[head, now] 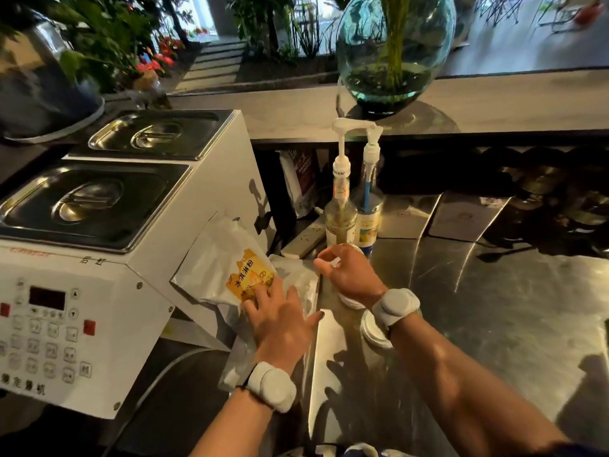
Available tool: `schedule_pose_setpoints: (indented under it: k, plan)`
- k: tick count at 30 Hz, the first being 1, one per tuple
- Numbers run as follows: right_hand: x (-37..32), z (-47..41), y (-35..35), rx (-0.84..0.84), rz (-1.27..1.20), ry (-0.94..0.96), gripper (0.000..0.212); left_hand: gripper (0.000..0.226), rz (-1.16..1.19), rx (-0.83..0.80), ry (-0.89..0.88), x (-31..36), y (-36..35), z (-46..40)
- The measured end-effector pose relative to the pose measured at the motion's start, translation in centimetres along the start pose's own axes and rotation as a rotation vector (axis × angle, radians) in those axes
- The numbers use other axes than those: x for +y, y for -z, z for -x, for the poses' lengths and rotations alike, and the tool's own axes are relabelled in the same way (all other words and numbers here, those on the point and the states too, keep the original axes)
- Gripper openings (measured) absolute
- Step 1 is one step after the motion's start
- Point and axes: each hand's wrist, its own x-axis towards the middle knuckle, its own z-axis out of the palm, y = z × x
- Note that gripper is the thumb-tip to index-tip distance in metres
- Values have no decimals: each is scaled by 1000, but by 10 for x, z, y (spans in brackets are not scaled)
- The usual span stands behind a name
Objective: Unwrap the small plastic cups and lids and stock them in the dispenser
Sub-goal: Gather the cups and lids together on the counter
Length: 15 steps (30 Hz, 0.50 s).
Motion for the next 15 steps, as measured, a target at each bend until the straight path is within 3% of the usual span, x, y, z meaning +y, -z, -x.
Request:
schedule_pose_setpoints:
  k: [3, 7, 15]
  plan:
    - [1, 16, 15, 50, -34, -12, 27, 70, 76, 82, -38, -2, 11, 3]
    - [9, 28, 27, 80, -105, -57, 18, 70, 120, 63, -53, 5, 25, 1]
    - [33, 48, 51, 167, -130, -148, 23, 71, 284, 129, -182, 37, 34, -7]
